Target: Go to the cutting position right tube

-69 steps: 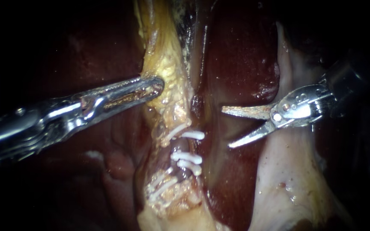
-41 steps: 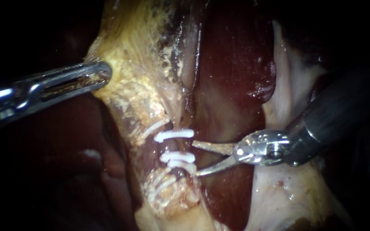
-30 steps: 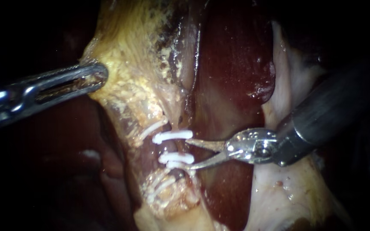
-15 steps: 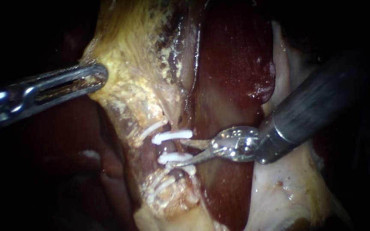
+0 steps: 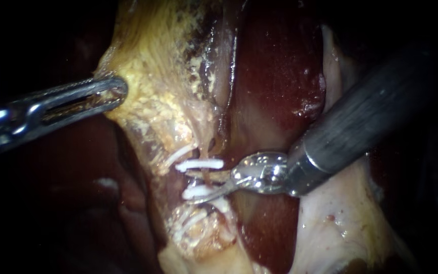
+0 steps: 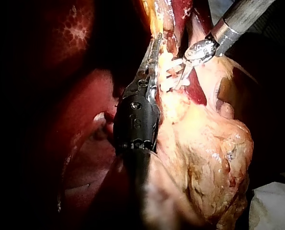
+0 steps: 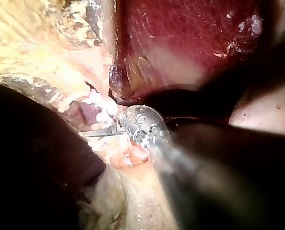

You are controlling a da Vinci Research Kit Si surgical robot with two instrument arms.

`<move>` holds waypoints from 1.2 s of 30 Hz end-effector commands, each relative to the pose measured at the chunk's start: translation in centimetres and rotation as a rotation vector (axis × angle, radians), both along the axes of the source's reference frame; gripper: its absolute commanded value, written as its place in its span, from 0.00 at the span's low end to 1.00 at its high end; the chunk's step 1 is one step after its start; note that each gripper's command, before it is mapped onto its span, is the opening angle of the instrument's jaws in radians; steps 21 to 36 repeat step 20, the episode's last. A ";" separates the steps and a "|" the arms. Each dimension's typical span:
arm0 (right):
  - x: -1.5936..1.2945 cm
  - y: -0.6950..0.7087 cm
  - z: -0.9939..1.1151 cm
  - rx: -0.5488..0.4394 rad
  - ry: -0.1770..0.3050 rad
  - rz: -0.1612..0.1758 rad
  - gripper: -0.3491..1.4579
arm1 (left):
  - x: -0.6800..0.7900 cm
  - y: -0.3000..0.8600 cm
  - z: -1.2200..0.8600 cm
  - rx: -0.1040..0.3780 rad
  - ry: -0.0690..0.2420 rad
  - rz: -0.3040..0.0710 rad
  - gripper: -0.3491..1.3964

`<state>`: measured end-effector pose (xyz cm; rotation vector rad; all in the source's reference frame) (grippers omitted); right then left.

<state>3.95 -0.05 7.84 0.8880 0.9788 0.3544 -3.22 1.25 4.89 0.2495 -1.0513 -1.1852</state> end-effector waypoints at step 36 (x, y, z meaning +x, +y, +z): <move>0.09 -0.01 0.06 0.035 -0.014 0.007 0.92 | -0.01 0.00 0.00 0.000 0.001 -0.001 0.00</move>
